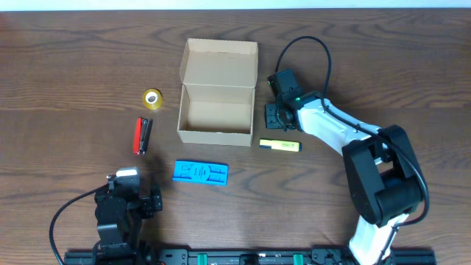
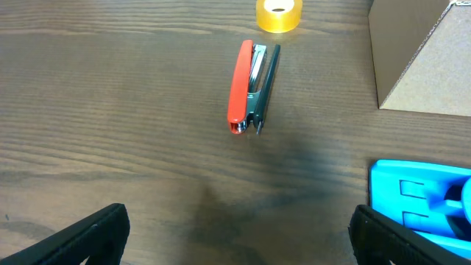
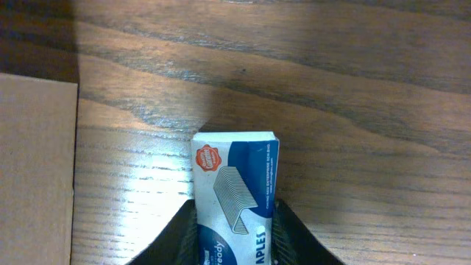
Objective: Pack container
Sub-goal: 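Carry the small box with right gripper into the cardboard box, release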
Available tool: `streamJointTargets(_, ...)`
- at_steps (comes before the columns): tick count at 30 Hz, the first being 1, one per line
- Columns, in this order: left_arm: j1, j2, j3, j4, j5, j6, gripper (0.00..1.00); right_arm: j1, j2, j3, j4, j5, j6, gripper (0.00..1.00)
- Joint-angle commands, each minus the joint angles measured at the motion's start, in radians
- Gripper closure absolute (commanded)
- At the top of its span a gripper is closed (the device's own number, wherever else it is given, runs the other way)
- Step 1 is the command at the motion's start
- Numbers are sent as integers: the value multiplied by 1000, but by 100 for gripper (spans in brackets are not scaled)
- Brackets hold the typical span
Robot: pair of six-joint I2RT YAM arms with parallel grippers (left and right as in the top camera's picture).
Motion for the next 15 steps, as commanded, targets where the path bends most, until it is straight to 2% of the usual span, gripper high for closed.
streamJointTargets(1,3,-7,-11,0,-14,-16,5,5,18,16,-21,4,-30,81)
streamJointTargets(7,3,-7,-11,0,-14,-16,5,5,-48,51,-60,71,-71,78)
streamJointTargets(15,3,-7,-11,0,-14,-16,5,11,-238,58,-114,124,-139,80)
